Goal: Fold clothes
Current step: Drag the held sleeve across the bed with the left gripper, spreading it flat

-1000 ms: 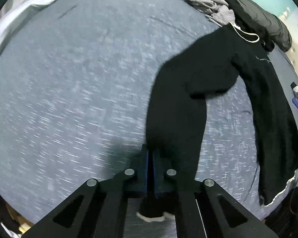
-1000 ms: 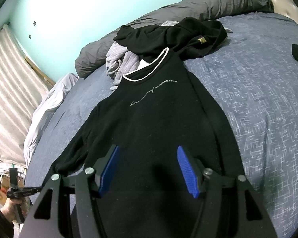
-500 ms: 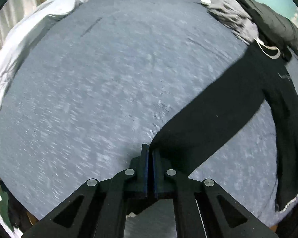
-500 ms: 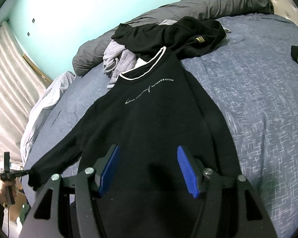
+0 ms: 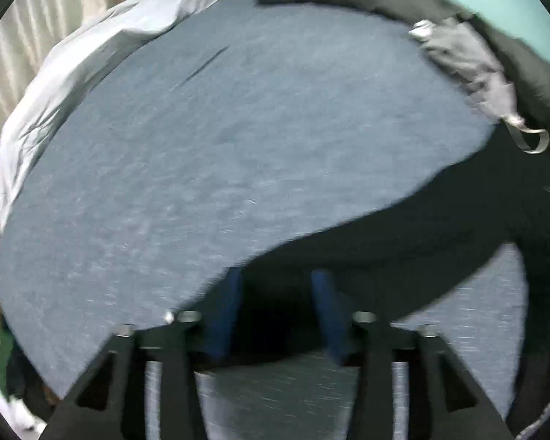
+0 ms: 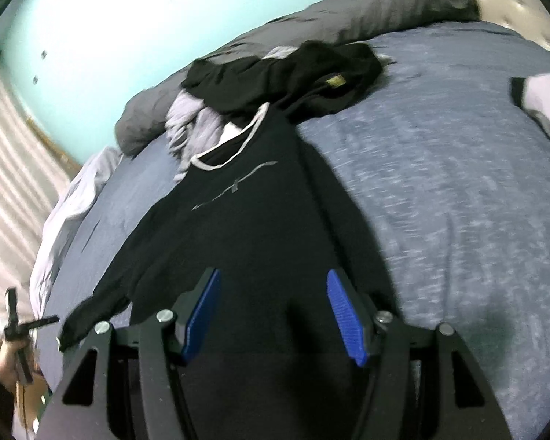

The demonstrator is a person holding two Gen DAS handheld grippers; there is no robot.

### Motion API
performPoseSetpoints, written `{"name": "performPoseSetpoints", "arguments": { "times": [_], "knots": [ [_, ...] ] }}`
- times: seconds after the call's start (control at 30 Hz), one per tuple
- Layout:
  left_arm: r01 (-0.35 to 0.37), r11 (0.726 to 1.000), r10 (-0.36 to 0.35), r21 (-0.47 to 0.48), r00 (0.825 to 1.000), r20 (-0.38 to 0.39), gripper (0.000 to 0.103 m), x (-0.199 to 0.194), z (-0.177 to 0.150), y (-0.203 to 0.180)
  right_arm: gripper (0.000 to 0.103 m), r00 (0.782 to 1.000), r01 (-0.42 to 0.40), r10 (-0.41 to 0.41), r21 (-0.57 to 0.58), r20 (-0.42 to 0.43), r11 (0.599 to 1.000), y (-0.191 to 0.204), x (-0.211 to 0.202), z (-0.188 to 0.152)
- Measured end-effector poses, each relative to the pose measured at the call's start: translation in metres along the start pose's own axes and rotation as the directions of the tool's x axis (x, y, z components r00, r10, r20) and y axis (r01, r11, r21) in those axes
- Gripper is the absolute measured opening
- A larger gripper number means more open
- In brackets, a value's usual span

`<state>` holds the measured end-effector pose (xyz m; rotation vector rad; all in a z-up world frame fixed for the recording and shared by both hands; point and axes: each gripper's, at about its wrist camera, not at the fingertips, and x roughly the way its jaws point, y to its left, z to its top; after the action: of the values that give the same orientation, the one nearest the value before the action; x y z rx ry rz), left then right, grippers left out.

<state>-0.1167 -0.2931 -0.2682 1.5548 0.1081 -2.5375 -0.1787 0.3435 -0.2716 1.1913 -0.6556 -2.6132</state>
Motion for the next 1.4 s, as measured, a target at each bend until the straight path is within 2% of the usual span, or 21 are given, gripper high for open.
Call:
{"name": "performPoseSetpoints", "arguments": {
  "times": [0.1, 0.17, 0.2, 0.3, 0.43, 0.53, 0.77, 0.83, 0.9, 0.97, 1.03, 1.07, 1.1, 1.13, 1.2, 1.4],
  "knots": [
    [0.133, 0.989, -0.132, 0.069, 0.991, -0.02, 0.058, -0.012, -0.012, -0.045, 0.061, 0.999, 0.033, -0.033, -0.008, -0.007, 0.999, -0.009, -0.015, -0.001],
    [0.237, 0.966, -0.233, 0.102, 0.971, -0.044, 0.058, -0.016, -0.023, -0.081, 0.061, 0.998, 0.065, -0.066, -0.046, -0.019, 0.997, -0.012, -0.026, -0.005],
    [0.281, 0.953, -0.275, 0.112, 0.959, -0.066, 0.058, -0.017, -0.028, -0.097, 0.061, 0.996, 0.081, -0.083, -0.065, -0.025, 0.995, -0.013, -0.031, -0.006],
    [0.414, 0.903, -0.397, 0.114, 0.906, -0.146, 0.058, -0.008, -0.047, -0.147, 0.061, 0.991, 0.109, -0.114, -0.072, -0.073, 0.991, -0.026, -0.045, -0.012],
    [0.504, 0.85, -0.466, 0.153, 0.855, -0.227, 0.058, -0.003, -0.08, -0.202, 0.061, 0.977, 0.131, -0.138, -0.056, -0.16, 0.99, -0.045, -0.058, -0.026],
    [0.543, 0.829, -0.496, 0.136, 0.825, -0.271, 0.058, 0.003, -0.095, -0.22, 0.061, 0.967, 0.135, -0.144, -0.059, -0.209, 0.989, -0.052, -0.069, -0.042],
    [0.572, 0.816, -0.517, 0.085, 0.787, -0.338, 0.058, 0.011, -0.125, -0.228, 0.061, 0.962, 0.155, -0.158, -0.03, -0.225, 0.987, -0.059, -0.093, -0.055],
    [0.577, 0.812, -0.517, 0.089, 0.782, -0.348, 0.058, 0.013, -0.132, -0.23, 0.061, 0.962, 0.158, -0.162, -0.035, -0.219, 0.987, -0.056, -0.098, -0.055],
    [0.572, 0.813, -0.507, 0.112, 0.789, -0.347, 0.057, 0.01, -0.137, -0.232, 0.061, 0.963, 0.154, -0.159, -0.039, -0.218, 0.987, -0.053, -0.1, -0.054],
    [0.576, 0.809, -0.509, 0.119, 0.787, -0.349, 0.057, 0.01, -0.14, -0.234, 0.061, 0.962, 0.152, -0.159, -0.048, -0.22, 0.987, -0.049, -0.1, -0.054],
    [0.582, 0.804, -0.512, 0.123, 0.783, -0.353, 0.048, 0.01, -0.142, -0.235, 0.061, 0.962, 0.149, -0.158, -0.056, -0.224, 0.987, -0.044, -0.1, -0.056],
    [0.579, 0.804, -0.507, 0.134, 0.786, -0.354, 0.035, 0.009, -0.143, -0.237, 0.061, 0.962, 0.146, -0.155, -0.059, -0.225, 0.988, -0.042, -0.1, -0.057],
    [0.572, 0.806, -0.497, 0.149, 0.793, -0.354, 0.027, 0.008, -0.143, -0.238, 0.061, 0.962, 0.142, -0.152, -0.062, -0.226, 0.988, -0.04, -0.1, -0.057],
    [0.571, 0.805, -0.493, 0.163, 0.796, -0.352, 0.024, 0.007, -0.145, -0.239, 0.061, 0.962, 0.139, -0.15, -0.064, -0.227, 0.988, -0.038, -0.1, -0.058],
    [0.571, 0.798, -0.49, 0.19, 0.8, -0.347, 0.01, 0.003, -0.147, -0.24, 0.061, 0.962, 0.137, -0.148, -0.065, -0.228, 0.988, -0.036, -0.1, -0.059],
    [0.575, 0.786, -0.5, 0.225, 0.806, -0.316, 0.006, -0.01, -0.149, -0.235, 0.061, 0.961, 0.145, -0.156, -0.067, -0.227, 0.987, -0.034, -0.104, -0.058]
  ]
}}
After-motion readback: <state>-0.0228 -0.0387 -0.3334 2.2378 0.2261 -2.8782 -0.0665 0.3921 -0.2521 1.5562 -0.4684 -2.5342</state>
